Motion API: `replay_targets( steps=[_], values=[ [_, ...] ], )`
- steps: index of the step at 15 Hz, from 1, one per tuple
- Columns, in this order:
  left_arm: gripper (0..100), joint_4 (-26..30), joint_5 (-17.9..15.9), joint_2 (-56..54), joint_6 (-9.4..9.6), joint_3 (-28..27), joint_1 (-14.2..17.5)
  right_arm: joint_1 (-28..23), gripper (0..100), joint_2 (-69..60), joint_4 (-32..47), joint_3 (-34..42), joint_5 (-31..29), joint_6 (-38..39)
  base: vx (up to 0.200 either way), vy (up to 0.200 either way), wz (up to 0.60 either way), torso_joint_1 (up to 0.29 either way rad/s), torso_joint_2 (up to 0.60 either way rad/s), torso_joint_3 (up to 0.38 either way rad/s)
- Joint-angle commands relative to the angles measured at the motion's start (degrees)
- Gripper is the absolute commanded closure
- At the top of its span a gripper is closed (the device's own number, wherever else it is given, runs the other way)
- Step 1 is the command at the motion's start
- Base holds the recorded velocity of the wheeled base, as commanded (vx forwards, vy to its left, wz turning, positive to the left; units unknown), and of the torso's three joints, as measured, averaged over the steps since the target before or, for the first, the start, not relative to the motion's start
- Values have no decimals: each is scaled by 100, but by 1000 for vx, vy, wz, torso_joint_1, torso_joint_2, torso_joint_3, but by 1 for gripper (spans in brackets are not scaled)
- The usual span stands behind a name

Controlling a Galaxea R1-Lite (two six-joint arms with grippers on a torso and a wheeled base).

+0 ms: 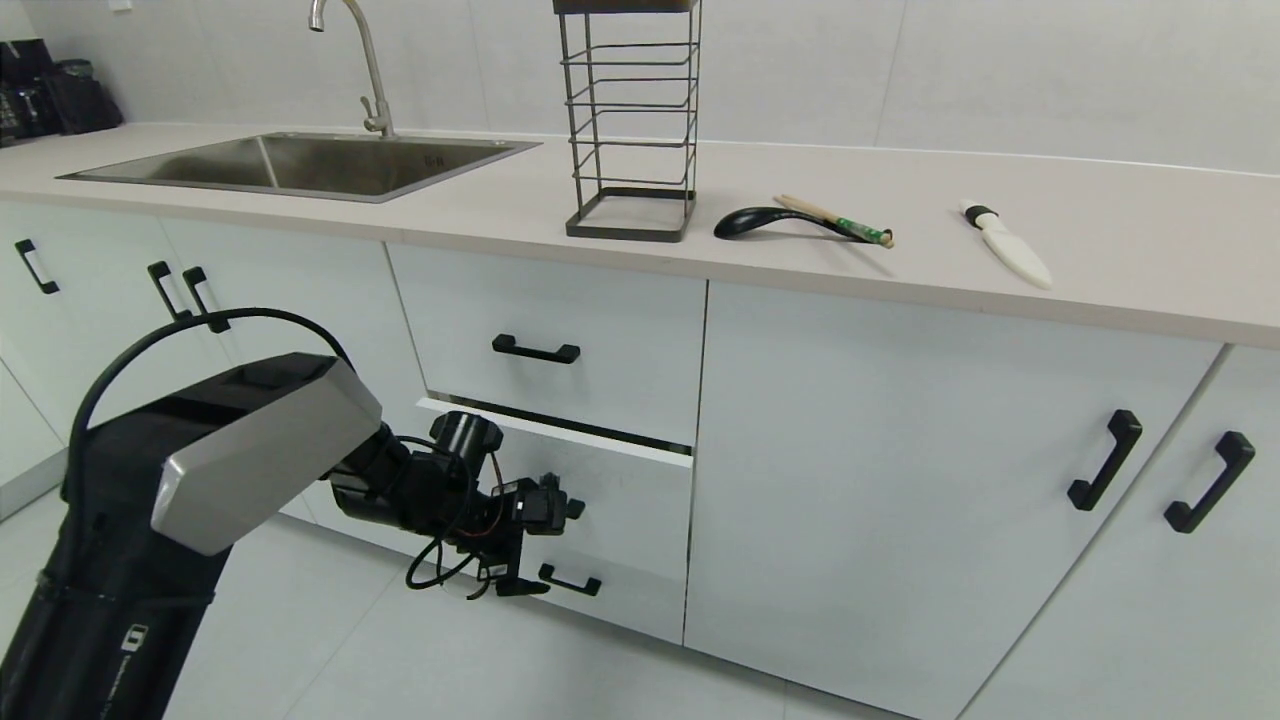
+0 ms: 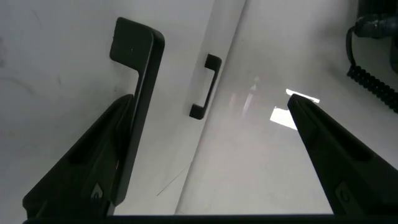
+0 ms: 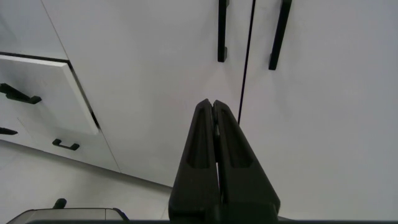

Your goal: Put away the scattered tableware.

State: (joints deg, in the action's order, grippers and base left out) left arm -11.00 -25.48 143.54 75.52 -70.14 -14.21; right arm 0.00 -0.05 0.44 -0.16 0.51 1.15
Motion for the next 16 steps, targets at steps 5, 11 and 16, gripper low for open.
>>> replay_targets(
  steps=[5, 11, 16],
  values=[
    [0, -8, 25, -485, -2, 563, 6, 0, 100, 5, 0, -2, 2, 0, 0, 0, 0, 0, 0, 0],
    [0, 54, -273, -2665, -99, 1917, 50, 0, 100, 5, 0, -2, 2, 0, 0, 0, 0, 0, 0, 0],
    [0, 634, -1144, -4159, -582, 2110, 279, 0, 100, 5, 0, -2, 2, 0, 0, 0, 0, 0, 0, 0]
  ],
)
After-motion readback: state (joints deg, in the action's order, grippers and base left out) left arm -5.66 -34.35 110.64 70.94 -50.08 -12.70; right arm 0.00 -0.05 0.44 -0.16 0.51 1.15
